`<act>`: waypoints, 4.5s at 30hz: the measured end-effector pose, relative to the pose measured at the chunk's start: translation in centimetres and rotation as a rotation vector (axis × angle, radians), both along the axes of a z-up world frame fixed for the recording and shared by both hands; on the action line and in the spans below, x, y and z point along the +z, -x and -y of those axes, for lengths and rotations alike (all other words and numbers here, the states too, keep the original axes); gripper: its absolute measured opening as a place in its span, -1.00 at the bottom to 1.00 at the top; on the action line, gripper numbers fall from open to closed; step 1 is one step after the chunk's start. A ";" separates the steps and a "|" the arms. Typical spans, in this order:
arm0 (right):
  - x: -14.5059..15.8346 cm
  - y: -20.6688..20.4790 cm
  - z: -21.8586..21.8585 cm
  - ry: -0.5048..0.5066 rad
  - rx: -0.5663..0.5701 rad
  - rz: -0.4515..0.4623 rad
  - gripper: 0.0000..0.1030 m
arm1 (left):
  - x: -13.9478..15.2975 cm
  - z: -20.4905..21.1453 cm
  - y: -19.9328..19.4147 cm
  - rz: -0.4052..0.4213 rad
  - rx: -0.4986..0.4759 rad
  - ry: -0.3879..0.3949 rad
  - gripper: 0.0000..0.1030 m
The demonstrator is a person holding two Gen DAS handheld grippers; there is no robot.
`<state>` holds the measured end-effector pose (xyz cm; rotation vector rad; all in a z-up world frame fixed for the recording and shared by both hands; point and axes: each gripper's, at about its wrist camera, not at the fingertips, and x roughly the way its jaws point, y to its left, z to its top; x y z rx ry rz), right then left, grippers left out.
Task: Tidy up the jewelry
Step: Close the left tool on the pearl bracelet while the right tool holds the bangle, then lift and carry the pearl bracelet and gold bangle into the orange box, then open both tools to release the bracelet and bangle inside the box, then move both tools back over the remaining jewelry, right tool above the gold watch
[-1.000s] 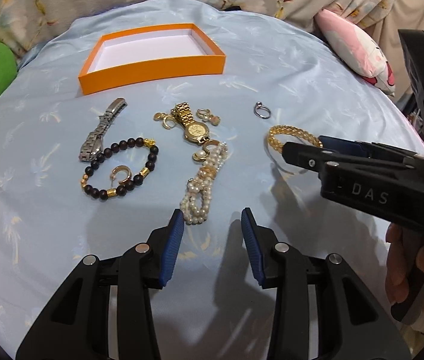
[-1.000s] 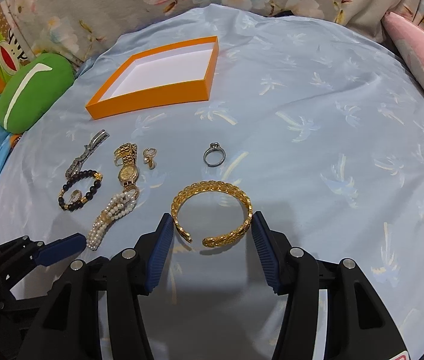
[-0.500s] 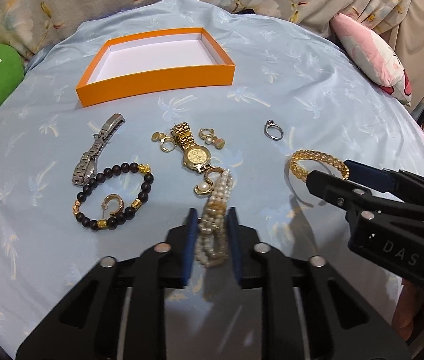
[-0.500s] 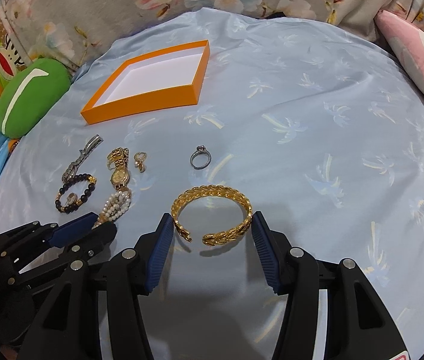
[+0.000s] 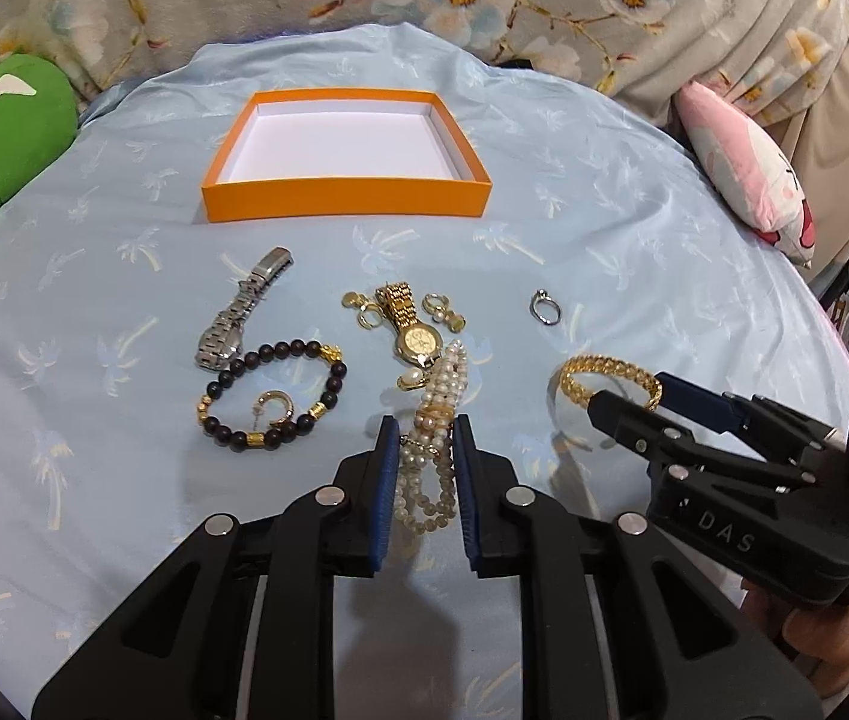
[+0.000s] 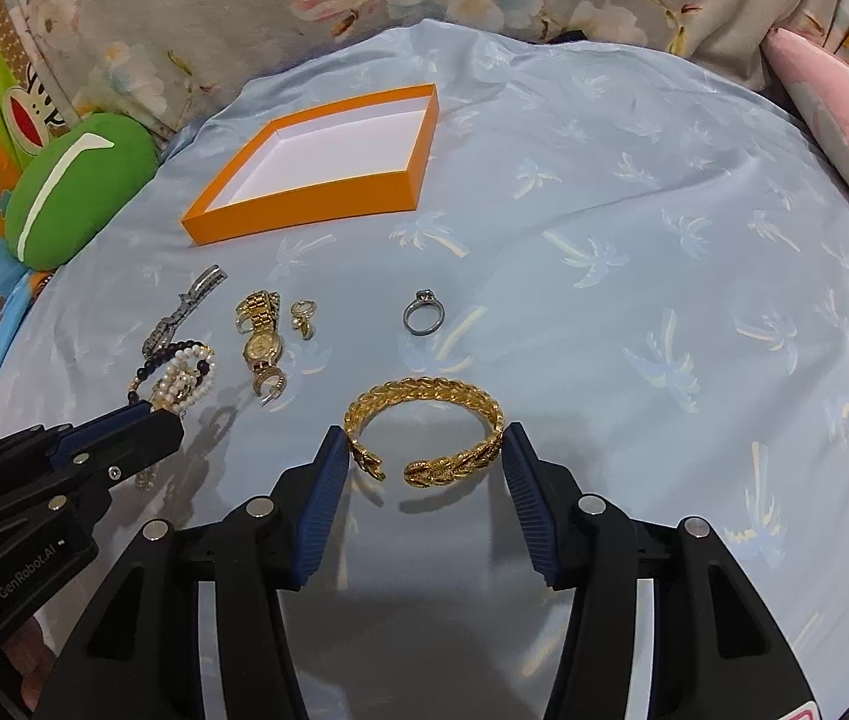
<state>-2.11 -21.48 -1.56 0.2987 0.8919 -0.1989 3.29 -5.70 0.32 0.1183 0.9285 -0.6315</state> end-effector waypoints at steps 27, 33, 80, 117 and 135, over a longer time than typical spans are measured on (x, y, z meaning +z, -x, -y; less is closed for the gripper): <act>0.2 -1.8 -1.3 0.059 0.037 -0.010 0.07 | 0.2 -0.9 -1.5 -0.003 0.035 0.003 -0.66; 2.7 -4.2 -0.7 0.058 0.047 0.054 0.07 | 2.2 -0.7 -3.7 0.053 0.051 0.015 -0.66; 2.5 -26.0 6.0 0.028 0.052 0.101 0.11 | 0.7 3.8 -27.6 0.084 0.263 -0.048 -0.16; 1.0 -7.0 0.0 0.006 0.135 0.043 0.06 | -0.2 -6.1 -10.2 0.029 0.326 -0.009 0.29; -1.8 -8.5 -5.3 0.036 0.227 -0.023 -0.34 | -2.4 -10.1 -6.0 -0.054 0.356 0.010 0.29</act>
